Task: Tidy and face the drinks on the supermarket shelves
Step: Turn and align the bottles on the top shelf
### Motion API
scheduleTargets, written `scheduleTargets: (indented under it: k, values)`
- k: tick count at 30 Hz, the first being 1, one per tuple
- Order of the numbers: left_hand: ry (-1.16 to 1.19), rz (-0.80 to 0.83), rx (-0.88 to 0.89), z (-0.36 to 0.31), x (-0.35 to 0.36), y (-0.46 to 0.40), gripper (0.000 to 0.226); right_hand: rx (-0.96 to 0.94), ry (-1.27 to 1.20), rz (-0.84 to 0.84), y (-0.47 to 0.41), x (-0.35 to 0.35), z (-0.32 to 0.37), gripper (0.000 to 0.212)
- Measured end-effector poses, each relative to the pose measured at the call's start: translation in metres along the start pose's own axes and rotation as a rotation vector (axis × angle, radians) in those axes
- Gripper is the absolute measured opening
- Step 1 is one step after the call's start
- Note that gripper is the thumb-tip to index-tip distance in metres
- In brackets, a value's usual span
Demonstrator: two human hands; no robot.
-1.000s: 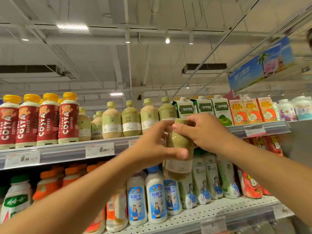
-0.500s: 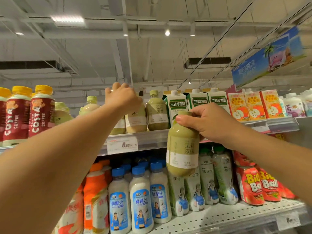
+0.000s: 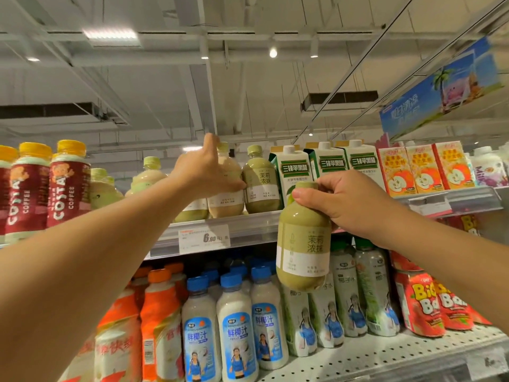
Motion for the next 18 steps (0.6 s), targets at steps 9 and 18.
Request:
scheduleTargets:
  k: [9,18]
  values:
    - [0.387,-0.22,0.133,-0.008,-0.043,0.039,0.089,-0.053,0.12,-0.077,-0.018,0.004,0.042,0.043]
    - [0.39,-0.133,0.062,0.053,-0.107,0.084,0.084,-0.058,0.323,-0.083,-0.102,0.049,0.116,0.048]
Point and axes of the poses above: each hand's wrist, its own y-axis away from the middle knuckle, its own x-axis out of the palm, z = x × y, the point moved 4 cm from there along -y, towards the middle knuckle, and after that the axes turned 4 degrees about -z, right-handed, at the moved point
